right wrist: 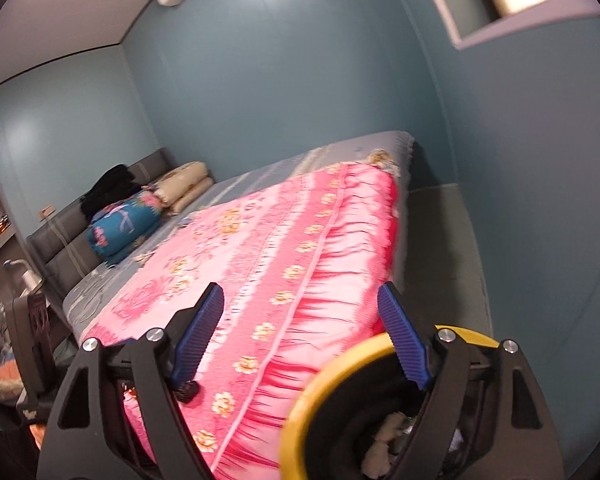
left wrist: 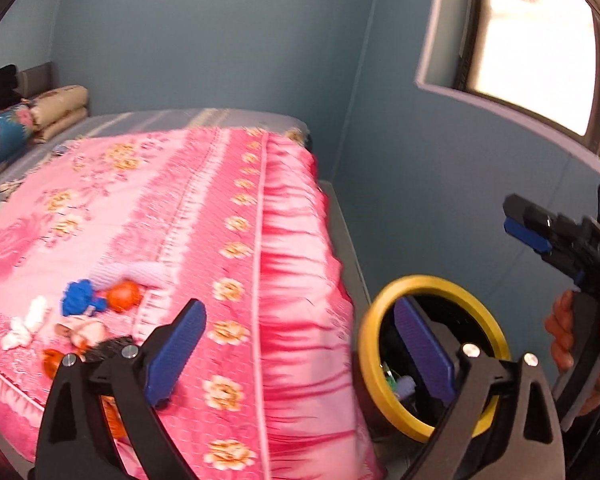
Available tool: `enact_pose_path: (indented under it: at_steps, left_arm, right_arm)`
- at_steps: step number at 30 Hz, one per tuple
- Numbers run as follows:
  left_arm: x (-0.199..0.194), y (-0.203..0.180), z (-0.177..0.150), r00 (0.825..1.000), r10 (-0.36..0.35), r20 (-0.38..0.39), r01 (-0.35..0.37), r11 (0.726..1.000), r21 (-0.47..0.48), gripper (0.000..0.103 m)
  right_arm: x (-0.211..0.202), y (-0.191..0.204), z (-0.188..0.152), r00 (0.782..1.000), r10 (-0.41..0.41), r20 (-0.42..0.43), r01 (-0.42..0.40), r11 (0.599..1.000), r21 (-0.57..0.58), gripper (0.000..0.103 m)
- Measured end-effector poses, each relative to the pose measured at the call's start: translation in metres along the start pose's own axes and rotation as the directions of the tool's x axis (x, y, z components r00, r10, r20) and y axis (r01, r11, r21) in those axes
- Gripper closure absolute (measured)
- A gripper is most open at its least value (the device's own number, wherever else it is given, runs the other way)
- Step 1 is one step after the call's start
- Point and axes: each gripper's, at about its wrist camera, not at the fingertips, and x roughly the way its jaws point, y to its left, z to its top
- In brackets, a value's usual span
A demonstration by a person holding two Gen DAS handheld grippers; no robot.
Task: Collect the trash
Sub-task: 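Open both tools over the bin to drop the bag and wrapper, then move both open tools back over the trash on the bed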
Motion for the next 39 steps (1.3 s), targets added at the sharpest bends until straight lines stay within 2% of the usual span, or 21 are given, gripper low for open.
enact_pose_path:
  at_steps: [6,12,21,25,31,39]
  left_arm:
    - [-0.031,0.039,0.01,0.996,0.059,0.066,-0.056,0.997,-0.049,0.008]
    - [-0.053,0.079,0.008,0.987,0.134,0.091,-0.125,0.987,-0.105,0.008]
    - [-0.075,0.159,0.003,0.957,0.273,0.096,-0.246,0.943,-0.223,0.008]
    - [-0.078,0.197,-0.004,0.94,0.332,0.075,-0.302,0.916,-0.265,0.008]
    - [-0.074,0.244,-0.018,0.923,0.385,0.018,-0.362,0.882,-0.302,0.008]
    - [-0.054,0.301,-0.037,0.91,0.411,-0.06,-0.405,0.849,-0.34,0.008]
  right_arm:
    - [0.011,0.042,0.0,0.997,0.072,-0.014,-0.072,0.995,-0.062,0.018]
    - [0.027,0.087,-0.005,0.987,0.16,-0.034,-0.163,0.977,-0.134,0.014]
    - [0.067,0.147,-0.024,0.957,0.253,-0.144,-0.278,0.941,-0.191,0.014]
    - [0.087,0.167,-0.037,0.935,0.295,-0.198,-0.333,0.922,-0.196,0.014]
    - [0.119,0.192,-0.059,0.911,0.309,-0.271,-0.368,0.907,-0.204,0.014]
    - [0.157,0.217,-0.093,0.881,0.294,-0.372,-0.405,0.875,-0.267,0.014]
